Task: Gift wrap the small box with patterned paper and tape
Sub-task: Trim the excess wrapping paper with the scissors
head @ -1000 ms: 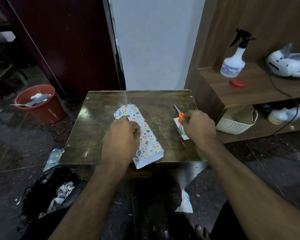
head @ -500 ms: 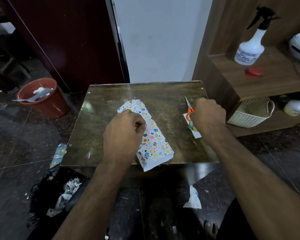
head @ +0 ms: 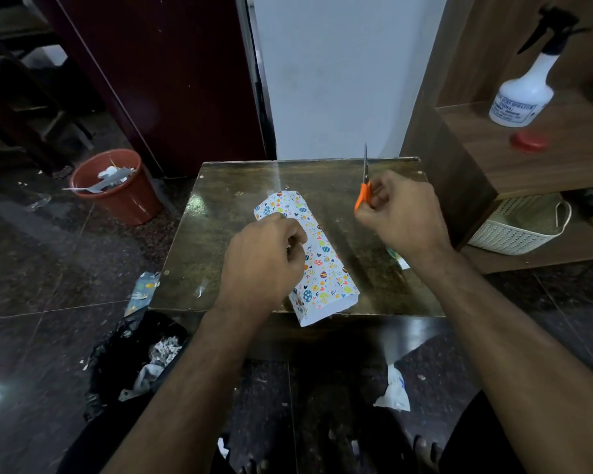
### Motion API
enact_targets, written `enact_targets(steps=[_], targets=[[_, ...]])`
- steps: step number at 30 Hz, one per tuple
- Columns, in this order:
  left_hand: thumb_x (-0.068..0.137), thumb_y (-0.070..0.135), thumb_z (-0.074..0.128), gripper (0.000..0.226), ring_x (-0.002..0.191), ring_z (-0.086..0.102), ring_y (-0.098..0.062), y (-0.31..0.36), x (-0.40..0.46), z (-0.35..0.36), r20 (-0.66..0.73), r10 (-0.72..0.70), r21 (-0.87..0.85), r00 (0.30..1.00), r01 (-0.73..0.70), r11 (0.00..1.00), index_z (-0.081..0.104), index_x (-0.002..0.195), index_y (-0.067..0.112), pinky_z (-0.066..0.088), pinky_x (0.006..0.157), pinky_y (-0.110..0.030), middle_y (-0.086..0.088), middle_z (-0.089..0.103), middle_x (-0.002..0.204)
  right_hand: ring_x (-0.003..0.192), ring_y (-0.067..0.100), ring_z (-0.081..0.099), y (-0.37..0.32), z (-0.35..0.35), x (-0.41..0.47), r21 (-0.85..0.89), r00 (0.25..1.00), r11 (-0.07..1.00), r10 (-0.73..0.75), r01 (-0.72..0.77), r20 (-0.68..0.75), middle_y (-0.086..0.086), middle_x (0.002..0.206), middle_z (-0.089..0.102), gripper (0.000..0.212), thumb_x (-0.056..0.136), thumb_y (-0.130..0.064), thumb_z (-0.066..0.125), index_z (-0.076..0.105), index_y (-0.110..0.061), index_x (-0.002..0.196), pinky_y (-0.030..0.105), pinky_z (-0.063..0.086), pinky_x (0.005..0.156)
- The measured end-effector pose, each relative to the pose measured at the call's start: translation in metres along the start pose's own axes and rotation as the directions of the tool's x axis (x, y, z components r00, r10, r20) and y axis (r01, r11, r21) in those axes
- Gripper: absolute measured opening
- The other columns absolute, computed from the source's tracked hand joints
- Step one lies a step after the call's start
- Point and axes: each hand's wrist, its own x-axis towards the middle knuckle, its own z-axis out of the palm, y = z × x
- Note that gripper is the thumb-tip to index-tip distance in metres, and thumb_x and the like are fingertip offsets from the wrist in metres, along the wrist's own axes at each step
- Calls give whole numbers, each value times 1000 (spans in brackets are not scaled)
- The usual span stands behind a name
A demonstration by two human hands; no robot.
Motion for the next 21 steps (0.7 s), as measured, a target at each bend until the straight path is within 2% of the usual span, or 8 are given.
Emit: enact_targets(steps=[2,4,6,9,12,14,18,21], targets=[[85,27,58,17,84,68,-17,2,-7,-6,26,32,1,999,-32,999,73,90,22,56,73,-43,7,71,91,64,4,63,-7,0,-10,127,997,989,-77,76,1,-9,76,69,19,80,-24,76,68,-22,98,28,57,73],[87,39,53,26,87,68,-19,2,-16,-10,64,59,-1,996,-59,998,71,94,22,55,75,-42,7,71,94,58,3,58,-14,1,-22,259,993,959,-116,110,6,-7,79,70,21,83,-17,76,66,-21,102,22,54,67],[87,56,52,45,98,68,-18,0,-26,-12,117,72,-33,991,-68,997,69,109,21,54,82,-40,7,72,106,57,4,54,-17,3,-33,335,988,933,-152,130,39,-7,81,70,24,84,-18,73,62,-25,105,31,54,66],[81,71,55,73,114,64,-15,-4,-37,-10,208,102,-98,973,-83,992,61,129,17,53,94,-40,5,67,125,61,2,54,-17,4,-52,223,974,962,-189,158,124,-13,86,68,27,87,-35,70,53,-35,108,40,54,66],[76,74,62,78,112,64,-15,-7,-39,-9,227,125,-128,966,-98,987,57,130,17,53,93,-41,5,66,125,84,2,58,-27,-5,-79,9,959,975,-219,221,183,-20,93,66,31,88,-54,63,45,-42,109,38,51,72],[75,73,64,79,113,64,-15,-7,-41,-7,227,118,-126,967,-91,988,54,132,19,54,93,-42,5,65,126,93,9,59,-31,-14,-96,22,958,975,-220,220,186,-18,94,62,33,84,-63,54,43,-41,107,40,50,74],[77,61,57,64,106,65,-25,-1,-47,-3,166,134,-46,977,-128,991,52,125,18,55,85,-45,2,62,123,83,15,65,-25,-28,-115,303,932,953,-97,-14,349,-8,87,68,31,84,-57,60,57,-31,101,45,54,79],[83,43,65,39,84,62,-32,8,-48,0,119,185,34,975,-190,981,53,109,16,51,67,-43,0,53,110,67,6,63,-24,-45,-122,421,824,885,-80,-201,561,9,82,75,17,97,-31,66,65,-15,97,21,47,66]])
